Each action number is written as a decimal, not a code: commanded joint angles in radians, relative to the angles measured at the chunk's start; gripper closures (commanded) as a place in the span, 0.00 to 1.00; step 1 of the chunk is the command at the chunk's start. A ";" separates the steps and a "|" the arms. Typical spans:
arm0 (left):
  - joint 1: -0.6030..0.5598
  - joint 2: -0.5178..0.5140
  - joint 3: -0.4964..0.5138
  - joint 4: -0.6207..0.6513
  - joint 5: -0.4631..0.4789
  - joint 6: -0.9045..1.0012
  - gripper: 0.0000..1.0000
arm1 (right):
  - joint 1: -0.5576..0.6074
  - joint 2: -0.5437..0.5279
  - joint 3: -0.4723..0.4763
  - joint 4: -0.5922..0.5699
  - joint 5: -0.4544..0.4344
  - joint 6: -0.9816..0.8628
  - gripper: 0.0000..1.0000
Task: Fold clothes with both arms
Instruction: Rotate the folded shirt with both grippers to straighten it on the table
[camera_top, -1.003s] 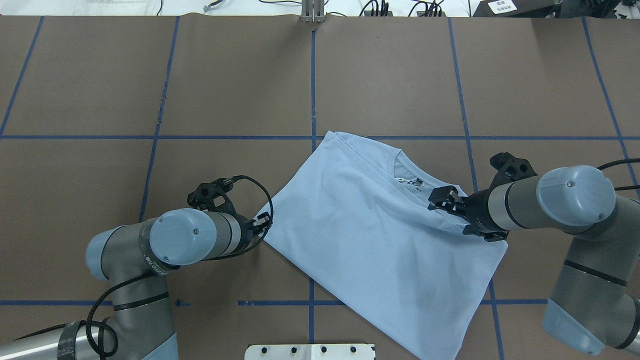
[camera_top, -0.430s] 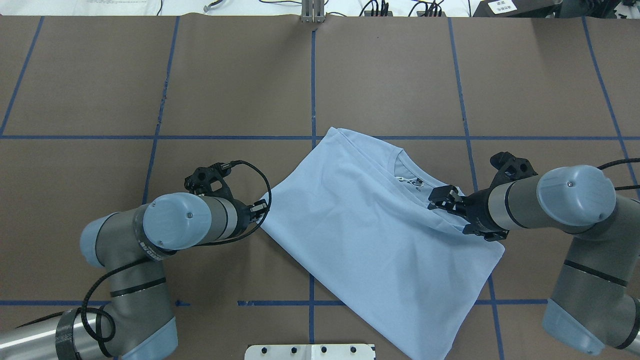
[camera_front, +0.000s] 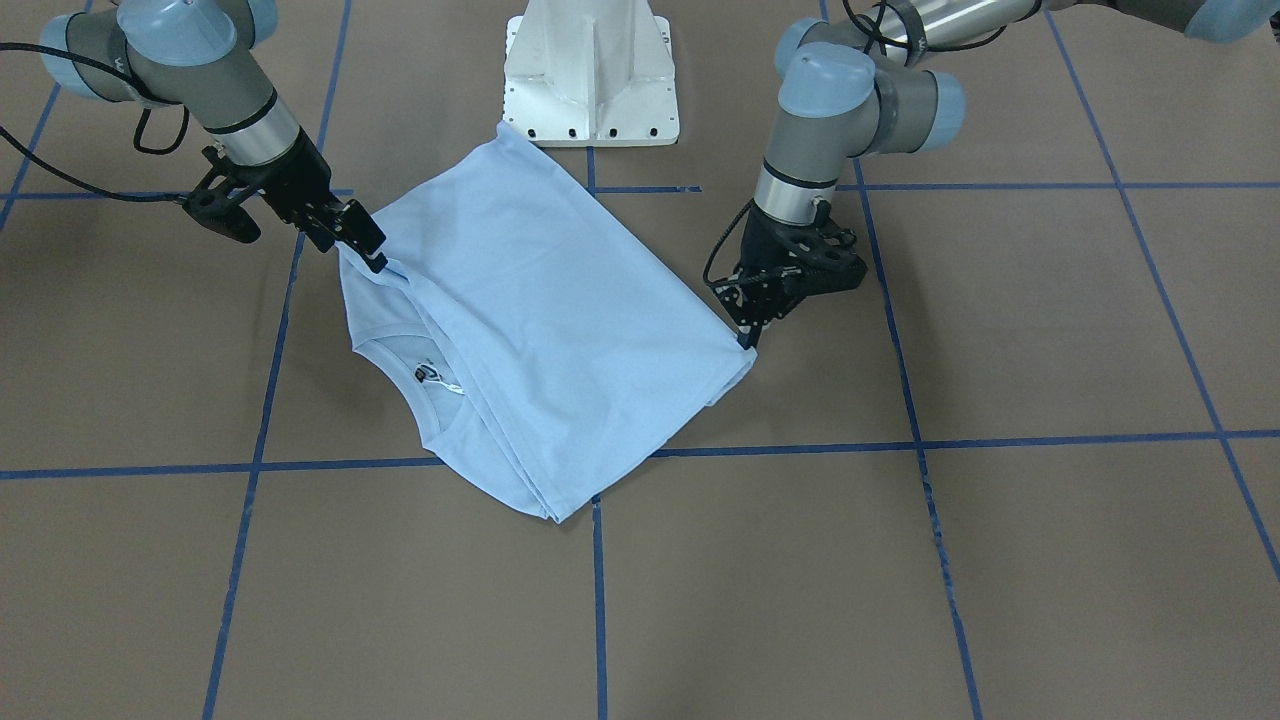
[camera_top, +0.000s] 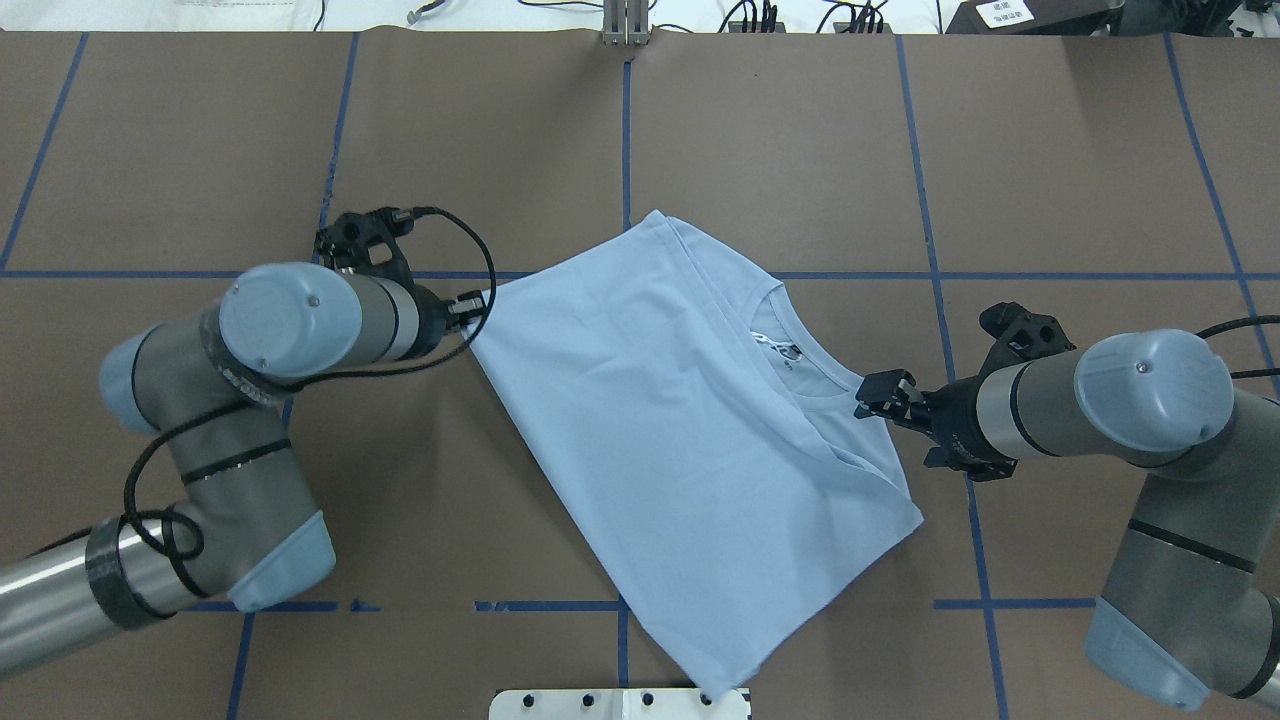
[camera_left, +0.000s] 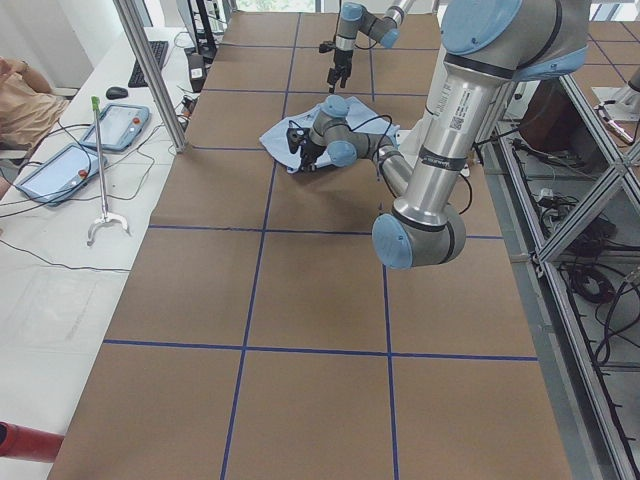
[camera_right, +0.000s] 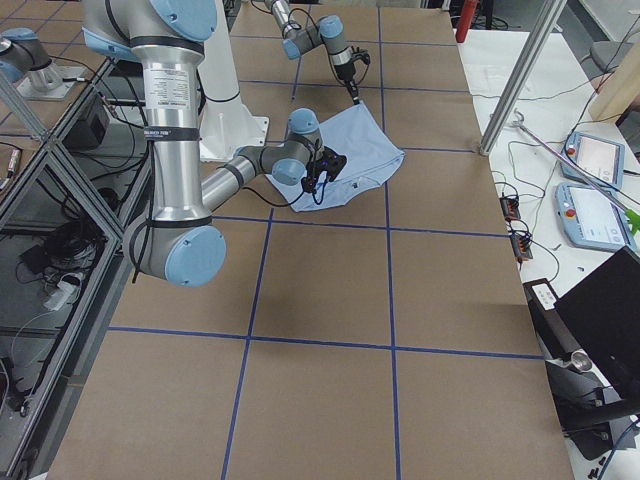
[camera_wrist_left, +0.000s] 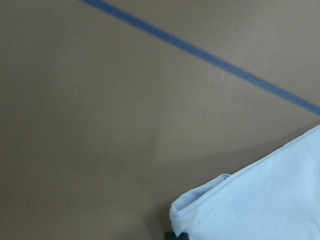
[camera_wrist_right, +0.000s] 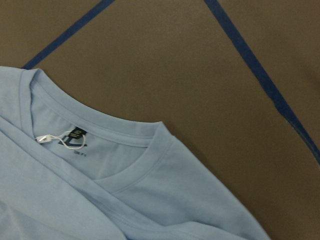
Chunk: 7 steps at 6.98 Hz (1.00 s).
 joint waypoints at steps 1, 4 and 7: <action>-0.123 -0.204 0.328 -0.181 -0.003 0.071 1.00 | -0.001 0.023 0.001 0.000 -0.027 -0.003 0.00; -0.191 -0.377 0.701 -0.457 -0.009 0.074 1.00 | -0.004 0.071 -0.002 -0.001 -0.046 -0.001 0.00; -0.191 -0.215 0.445 -0.443 -0.120 0.057 0.27 | -0.024 0.175 -0.050 -0.014 -0.094 -0.006 0.00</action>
